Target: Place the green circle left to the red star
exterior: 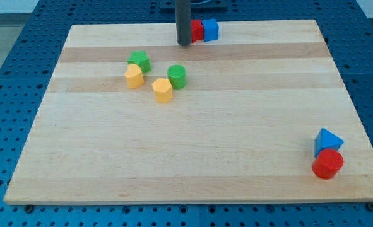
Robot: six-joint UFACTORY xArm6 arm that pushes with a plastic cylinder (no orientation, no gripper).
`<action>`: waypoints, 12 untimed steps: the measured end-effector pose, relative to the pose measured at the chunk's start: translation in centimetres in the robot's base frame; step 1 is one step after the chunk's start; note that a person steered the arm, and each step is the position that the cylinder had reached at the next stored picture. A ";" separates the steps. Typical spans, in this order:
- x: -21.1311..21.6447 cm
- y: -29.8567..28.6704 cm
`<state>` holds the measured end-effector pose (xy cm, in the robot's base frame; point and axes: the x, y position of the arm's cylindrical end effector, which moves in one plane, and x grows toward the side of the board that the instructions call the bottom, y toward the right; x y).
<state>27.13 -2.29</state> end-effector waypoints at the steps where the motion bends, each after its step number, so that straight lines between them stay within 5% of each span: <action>1: 3.2 2.7; 3: 12.9 5.2; 5: 20.2 -3.7; 7: 19.0 -9.4; 9: 16.9 -2.9; 12: 7.7 0.2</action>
<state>34.82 -2.04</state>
